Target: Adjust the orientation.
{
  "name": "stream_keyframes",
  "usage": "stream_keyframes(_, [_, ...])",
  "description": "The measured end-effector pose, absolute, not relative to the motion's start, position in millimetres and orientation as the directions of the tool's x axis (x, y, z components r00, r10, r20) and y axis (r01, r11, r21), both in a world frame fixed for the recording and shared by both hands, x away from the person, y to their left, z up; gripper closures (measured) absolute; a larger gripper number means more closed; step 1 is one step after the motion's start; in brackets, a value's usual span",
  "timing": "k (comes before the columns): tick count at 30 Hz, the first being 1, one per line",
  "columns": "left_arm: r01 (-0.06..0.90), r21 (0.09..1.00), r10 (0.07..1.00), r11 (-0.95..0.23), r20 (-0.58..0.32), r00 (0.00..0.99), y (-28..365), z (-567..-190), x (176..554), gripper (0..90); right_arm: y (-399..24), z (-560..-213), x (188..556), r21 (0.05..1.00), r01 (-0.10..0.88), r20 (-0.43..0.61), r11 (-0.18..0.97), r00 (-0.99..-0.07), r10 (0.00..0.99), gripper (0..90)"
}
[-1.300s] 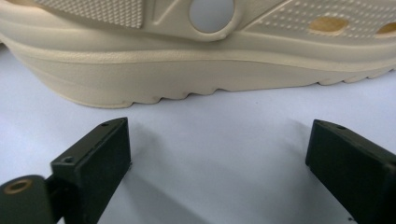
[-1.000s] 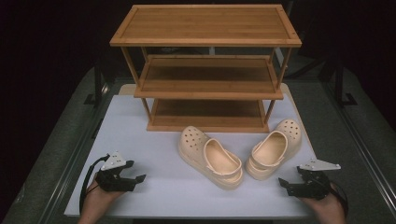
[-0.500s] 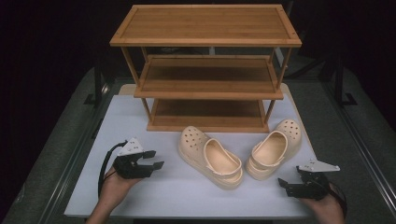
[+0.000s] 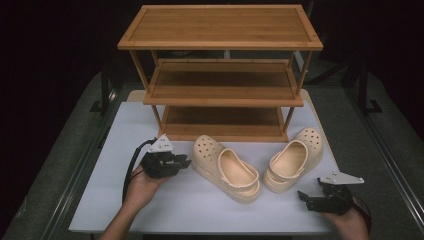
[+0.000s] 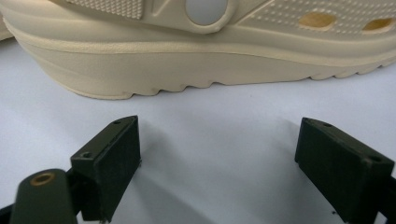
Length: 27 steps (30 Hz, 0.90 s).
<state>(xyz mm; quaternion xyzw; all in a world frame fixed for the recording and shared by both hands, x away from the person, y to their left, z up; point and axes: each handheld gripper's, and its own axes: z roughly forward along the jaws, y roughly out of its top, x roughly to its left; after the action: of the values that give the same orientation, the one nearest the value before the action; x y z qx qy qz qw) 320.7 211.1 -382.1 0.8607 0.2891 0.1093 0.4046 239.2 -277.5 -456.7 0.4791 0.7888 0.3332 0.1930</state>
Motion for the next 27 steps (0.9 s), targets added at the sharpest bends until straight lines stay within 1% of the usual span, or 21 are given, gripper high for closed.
stream_keyframes(2, [0.414,0.745,0.590,-0.522,-0.034,0.806,208,-386,327,84.4,-278,-457,239,0.711,0.627,0.014,0.319,-0.467,0.884,13.6])
stream_keyframes(4, [0.422,0.736,0.599,-0.530,-0.028,0.800,206,-390,332,90.0,-278,-457,239,0.711,0.627,0.014,0.319,-0.467,0.884,13.6])
stream_keyframes(5, [0.422,0.736,0.599,-0.530,-0.028,0.800,206,-390,332,90.0,-278,-457,239,0.711,0.627,0.015,0.319,-0.467,0.884,13.6])
stream_keyframes(7, [0.432,0.708,0.603,-0.560,-0.010,0.798,202,-396,339,90.0,-278,-457,239,0.711,0.627,0.015,0.319,-0.467,0.884,13.6])
stream_keyframes(14, [0.448,0.682,0.609,-0.578,-0.004,0.793,194,-410,351,90.0,-278,-457,239,0.712,0.626,0.015,0.319,-0.467,0.884,13.6])
stream_keyframes(23, [0.442,0.695,0.602,-0.567,-0.016,0.798,184,-409,361,90.0,-278,-457,239,0.711,0.626,0.015,0.319,-0.467,0.884,13.6])
stream_keyframes(27, [0.434,0.691,0.597,-0.578,-0.003,0.802,173,-410,366,90.0,-278,-457,239,0.712,0.626,0.015,0.318,-0.467,0.884,13.6])
